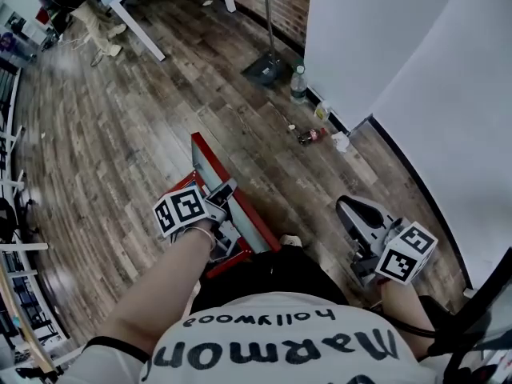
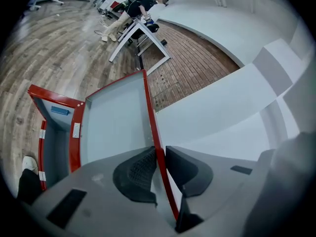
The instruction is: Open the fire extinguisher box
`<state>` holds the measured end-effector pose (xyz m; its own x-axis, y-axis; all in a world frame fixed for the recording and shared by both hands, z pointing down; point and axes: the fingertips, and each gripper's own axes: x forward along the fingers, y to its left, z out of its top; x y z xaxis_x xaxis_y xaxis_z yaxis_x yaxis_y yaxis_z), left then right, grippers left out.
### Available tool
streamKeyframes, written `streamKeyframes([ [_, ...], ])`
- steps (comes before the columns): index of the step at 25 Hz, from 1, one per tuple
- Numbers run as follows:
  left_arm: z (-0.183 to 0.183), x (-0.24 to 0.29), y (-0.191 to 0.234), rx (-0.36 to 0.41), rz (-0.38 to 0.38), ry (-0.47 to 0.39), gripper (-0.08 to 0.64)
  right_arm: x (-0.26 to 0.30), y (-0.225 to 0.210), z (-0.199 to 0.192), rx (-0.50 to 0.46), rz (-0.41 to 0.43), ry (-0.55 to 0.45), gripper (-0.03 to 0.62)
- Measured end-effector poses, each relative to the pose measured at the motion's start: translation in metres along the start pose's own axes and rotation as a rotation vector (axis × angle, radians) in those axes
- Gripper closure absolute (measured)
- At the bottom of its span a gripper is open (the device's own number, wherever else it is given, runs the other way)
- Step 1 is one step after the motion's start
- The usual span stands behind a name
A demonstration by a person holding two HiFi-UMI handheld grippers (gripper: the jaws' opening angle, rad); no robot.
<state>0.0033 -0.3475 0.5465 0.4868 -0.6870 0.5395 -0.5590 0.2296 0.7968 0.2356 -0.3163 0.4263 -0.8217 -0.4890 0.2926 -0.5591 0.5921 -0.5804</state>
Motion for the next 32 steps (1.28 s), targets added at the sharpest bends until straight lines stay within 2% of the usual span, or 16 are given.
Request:
streamKeyframes([
  [6,0.000,0.009,-0.001,0.004,0.022,0.007,0.499,-0.004,-0.011,0.001,0.010,-0.004,0.013,0.563],
  [12,-0.003,0.018,-0.001,0.016,0.041,0.029,0.499,-0.010,-0.021,0.007,-0.007,-0.045,0.009,0.563],
  [32,-0.010,0.048,-0.004,0.040,0.067,0.101,0.499,-0.004,-0.049,0.001,0.048,-0.047,0.047,0.563],
])
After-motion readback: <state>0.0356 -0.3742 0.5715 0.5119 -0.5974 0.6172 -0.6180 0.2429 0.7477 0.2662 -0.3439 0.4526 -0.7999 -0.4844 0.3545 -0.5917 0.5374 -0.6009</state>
